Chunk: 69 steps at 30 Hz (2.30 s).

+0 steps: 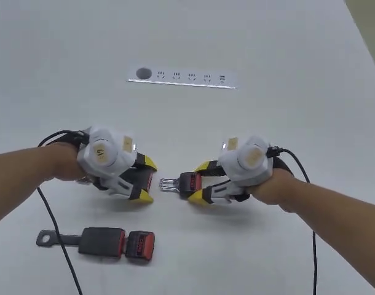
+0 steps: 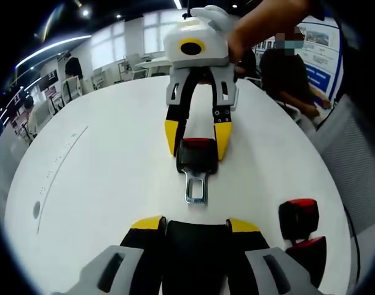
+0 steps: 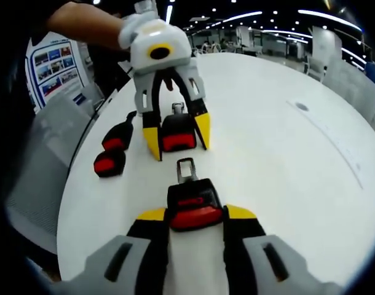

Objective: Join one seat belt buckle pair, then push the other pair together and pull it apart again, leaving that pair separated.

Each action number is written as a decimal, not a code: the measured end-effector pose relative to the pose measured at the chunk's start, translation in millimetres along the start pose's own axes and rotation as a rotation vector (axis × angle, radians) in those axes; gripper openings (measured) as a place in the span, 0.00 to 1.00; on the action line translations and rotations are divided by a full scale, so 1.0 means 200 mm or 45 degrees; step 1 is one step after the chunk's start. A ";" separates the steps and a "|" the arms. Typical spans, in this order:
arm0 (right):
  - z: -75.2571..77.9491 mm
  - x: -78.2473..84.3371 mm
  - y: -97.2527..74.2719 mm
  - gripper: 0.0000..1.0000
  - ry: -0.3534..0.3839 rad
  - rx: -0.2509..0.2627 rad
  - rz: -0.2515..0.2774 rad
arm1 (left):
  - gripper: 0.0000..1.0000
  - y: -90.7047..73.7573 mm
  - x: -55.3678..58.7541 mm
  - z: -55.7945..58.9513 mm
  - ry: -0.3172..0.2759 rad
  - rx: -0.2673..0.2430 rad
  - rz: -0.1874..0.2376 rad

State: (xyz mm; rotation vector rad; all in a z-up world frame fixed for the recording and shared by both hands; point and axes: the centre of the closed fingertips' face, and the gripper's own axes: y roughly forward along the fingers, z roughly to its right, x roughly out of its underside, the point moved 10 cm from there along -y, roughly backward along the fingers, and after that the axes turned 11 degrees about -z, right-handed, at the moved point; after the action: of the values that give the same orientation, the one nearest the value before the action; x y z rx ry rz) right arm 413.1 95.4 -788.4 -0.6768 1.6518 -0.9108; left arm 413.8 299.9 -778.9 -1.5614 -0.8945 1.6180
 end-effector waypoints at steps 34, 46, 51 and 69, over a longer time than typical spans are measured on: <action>0.02 0.46 -0.31 0.34 0.055 0.044 -0.036 | 0.40 0.00 0.00 -0.03 0.000 0.008 -0.028; 0.04 0.52 -0.36 0.35 0.063 0.056 -0.036 | 0.40 0.00 -0.01 -0.03 0.014 0.009 -0.047; 0.04 0.50 -0.36 0.36 0.044 0.058 -0.048 | 0.40 0.00 -0.02 -0.03 0.016 -0.006 -0.064; -0.02 0.43 -0.52 0.78 0.347 0.447 0.222 | 0.79 -0.23 -0.12 0.03 -0.258 -0.322 0.121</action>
State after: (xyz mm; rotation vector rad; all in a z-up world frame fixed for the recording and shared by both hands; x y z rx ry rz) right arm 385.1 -30.2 -746.2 -0.1711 1.6975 -1.1658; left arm 409.3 303.3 -727.4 -1.6496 -1.1881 1.8117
